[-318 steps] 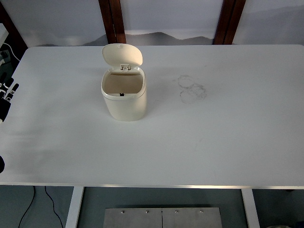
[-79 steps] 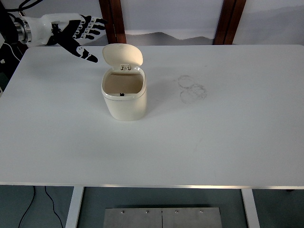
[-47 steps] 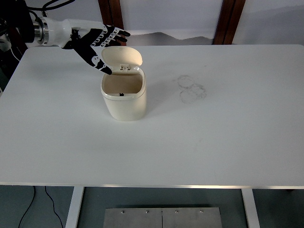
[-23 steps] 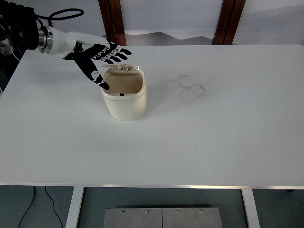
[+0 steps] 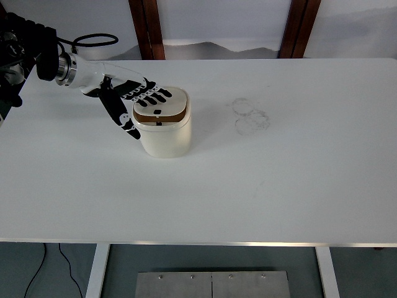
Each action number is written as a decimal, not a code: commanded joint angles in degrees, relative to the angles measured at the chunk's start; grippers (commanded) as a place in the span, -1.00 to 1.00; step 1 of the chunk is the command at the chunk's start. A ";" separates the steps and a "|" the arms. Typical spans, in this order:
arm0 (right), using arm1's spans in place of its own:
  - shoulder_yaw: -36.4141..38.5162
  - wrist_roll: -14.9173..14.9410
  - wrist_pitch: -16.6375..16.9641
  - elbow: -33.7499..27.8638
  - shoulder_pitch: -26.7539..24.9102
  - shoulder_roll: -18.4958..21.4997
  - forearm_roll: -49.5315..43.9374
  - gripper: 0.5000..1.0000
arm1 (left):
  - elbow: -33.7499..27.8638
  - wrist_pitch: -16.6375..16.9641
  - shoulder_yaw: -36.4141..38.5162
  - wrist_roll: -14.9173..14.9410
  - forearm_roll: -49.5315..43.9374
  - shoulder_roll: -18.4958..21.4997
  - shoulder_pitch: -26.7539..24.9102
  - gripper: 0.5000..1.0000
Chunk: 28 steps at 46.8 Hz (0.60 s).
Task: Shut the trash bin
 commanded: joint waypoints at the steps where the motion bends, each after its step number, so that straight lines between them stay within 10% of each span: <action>1: 0.00 -0.09 0.00 0.00 -0.01 0.00 0.00 0.98 | 0.00 -0.76 0.04 0.00 0.09 -0.01 -0.36 1.00; 28: 0.00 -0.09 0.00 0.00 -0.01 0.00 0.00 0.98 | -0.70 -0.76 1.62 1.58 0.09 -1.15 -0.53 1.00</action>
